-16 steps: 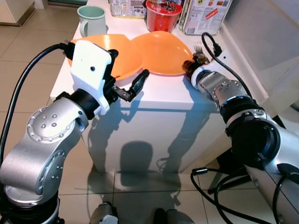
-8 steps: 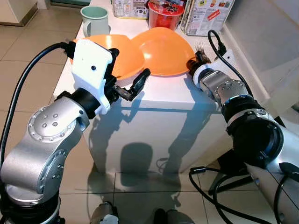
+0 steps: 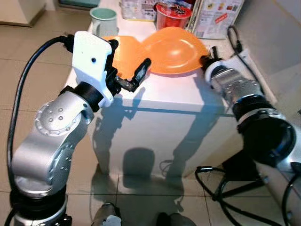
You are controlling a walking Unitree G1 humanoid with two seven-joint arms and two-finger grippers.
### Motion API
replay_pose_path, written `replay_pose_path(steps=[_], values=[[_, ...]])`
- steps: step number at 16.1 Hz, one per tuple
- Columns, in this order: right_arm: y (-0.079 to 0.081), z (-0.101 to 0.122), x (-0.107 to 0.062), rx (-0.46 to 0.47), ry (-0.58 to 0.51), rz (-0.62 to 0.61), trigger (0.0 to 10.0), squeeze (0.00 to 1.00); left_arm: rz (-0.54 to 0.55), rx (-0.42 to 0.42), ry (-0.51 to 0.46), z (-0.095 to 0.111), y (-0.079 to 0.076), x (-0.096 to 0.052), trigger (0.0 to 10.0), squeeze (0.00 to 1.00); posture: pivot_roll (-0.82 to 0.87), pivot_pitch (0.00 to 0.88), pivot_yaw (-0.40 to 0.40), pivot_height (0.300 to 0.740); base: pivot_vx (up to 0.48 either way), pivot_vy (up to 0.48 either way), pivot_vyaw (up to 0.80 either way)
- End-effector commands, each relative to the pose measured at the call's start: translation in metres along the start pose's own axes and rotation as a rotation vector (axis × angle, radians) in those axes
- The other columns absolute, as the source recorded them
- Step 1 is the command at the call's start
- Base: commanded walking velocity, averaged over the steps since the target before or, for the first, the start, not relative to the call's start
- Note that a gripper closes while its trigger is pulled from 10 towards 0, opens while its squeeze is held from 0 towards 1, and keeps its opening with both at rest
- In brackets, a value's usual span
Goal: Setting the table
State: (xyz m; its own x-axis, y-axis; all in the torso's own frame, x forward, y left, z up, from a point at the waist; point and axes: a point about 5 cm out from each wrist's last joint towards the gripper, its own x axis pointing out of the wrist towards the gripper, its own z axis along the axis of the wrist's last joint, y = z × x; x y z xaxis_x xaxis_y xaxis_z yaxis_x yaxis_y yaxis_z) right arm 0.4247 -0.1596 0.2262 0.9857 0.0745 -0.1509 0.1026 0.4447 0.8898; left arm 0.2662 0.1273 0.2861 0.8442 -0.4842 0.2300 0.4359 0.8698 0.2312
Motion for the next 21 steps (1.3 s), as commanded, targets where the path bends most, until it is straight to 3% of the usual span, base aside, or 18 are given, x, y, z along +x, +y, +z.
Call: replay_pose_path(steps=[1,6,9,10,13,14,17,18,21], values=[[0.015,0.025,-0.002,0.009,-0.086,0.053,0.0,0.00,0.001,0.003,-0.021,0.002,-0.003,0.004,10.0,0.00,0.08,0.015,-0.100,0.740,0.000,0.000,0.00],[0.014,0.059,-0.011,-0.066,-0.160,0.124,0.0,0.00,0.037,-0.041,-0.057,-0.002,-0.004,0.018,10.0,0.00,0.06,0.000,-0.070,0.740,0.000,0.000,0.00],[0.013,0.081,-0.022,-0.222,-0.220,0.197,0.0,0.00,0.097,-0.064,-0.058,-0.006,0.001,0.031,10.0,0.00,0.04,0.000,-0.036,0.740,0.000,0.000,0.00],[0.013,0.083,-0.026,-0.289,-0.229,0.224,0.0,0.00,0.107,-0.064,-0.063,-0.007,0.001,0.033,10.0,0.00,0.03,0.000,-0.031,0.740,0.000,0.000,0.00],[0.017,0.077,-0.041,-0.346,-0.214,0.338,0.0,0.00,0.158,-0.068,-0.082,-0.005,0.006,0.039,10.0,0.00,0.03,0.000,-0.028,0.740,0.000,0.000,0.00],[0.017,0.076,-0.043,-0.341,-0.213,0.354,0.0,0.00,0.166,-0.068,-0.083,-0.006,0.007,0.040,10.0,0.00,0.03,0.000,-0.029,0.740,0.000,0.000,0.00],[0.022,0.067,-0.071,-0.222,-0.198,0.504,0.0,0.00,0.230,-0.046,-0.076,-0.006,0.014,0.037,10.0,0.00,0.02,0.000,-0.030,0.740,0.000,0.000,0.00],[0.021,0.056,-0.092,-0.148,-0.191,0.568,0.0,0.00,0.252,-0.021,-0.080,-0.006,0.016,0.033,10.0,0.00,0.01,0.000,-0.028,0.740,0.000,0.000,0.00],[0.012,0.048,-0.118,-0.002,-0.228,0.584,0.0,0.00,0.283,-0.012,-0.083,-0.007,0.022,0.027,10.0,0.00,-0.01,0.000,-0.026,0.740,0.000,0.000,0.00]])
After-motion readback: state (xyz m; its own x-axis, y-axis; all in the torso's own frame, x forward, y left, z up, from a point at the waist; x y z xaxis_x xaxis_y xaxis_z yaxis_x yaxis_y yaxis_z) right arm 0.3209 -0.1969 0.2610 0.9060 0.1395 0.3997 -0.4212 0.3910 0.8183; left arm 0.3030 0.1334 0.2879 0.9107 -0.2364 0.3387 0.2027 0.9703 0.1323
